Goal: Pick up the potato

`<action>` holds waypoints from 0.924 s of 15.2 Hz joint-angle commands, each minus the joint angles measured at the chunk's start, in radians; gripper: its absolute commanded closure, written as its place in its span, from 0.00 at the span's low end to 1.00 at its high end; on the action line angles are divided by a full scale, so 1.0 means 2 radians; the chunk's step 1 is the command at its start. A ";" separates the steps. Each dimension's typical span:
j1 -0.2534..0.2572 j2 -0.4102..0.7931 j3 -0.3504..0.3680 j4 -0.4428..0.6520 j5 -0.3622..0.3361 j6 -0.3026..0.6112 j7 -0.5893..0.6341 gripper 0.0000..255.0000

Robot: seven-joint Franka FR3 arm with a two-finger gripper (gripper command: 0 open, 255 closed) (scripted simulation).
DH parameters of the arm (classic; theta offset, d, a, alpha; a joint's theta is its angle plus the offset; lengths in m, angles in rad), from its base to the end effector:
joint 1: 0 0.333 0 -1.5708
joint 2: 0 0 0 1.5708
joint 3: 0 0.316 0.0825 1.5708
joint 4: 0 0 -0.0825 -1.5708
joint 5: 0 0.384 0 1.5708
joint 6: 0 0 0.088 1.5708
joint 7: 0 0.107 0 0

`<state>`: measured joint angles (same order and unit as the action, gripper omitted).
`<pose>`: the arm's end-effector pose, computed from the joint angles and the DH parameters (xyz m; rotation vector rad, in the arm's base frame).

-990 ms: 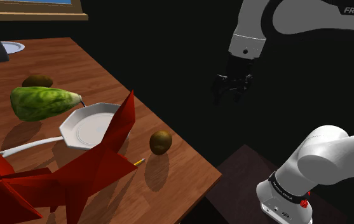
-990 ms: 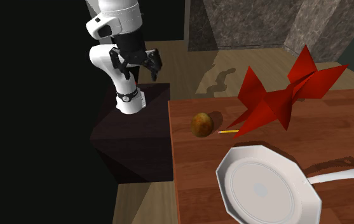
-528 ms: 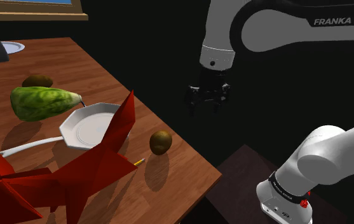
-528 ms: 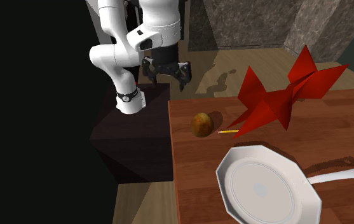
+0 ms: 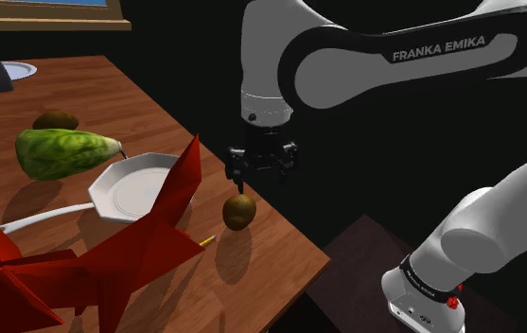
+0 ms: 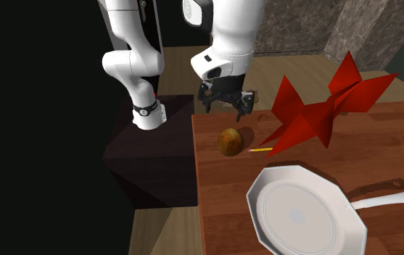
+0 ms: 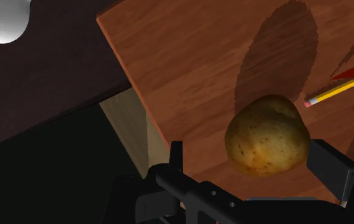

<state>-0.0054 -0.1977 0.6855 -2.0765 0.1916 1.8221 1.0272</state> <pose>0.3696 0.3376 0.4860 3.0353 -0.6466 -0.1671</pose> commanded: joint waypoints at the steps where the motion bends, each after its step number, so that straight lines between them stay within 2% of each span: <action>1: -0.002 0.054 0.025 0.033 -0.032 0.009 0.051 0.00; 3: 0.003 0.090 0.036 0.056 -0.056 0.011 0.084 0.00; 10: 0.006 0.108 0.037 0.020 -0.068 0.061 0.091 0.00; 12: 0.007 0.108 0.037 0.020 -0.068 0.061 0.091 0.00; 13: 0.006 0.109 0.037 0.021 -0.069 0.060 0.090 1.00; 14: 0.006 0.109 0.037 0.020 -0.069 0.061 0.090 1.00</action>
<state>0.0071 0.0168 0.7598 -2.0338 0.0554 1.9409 1.2077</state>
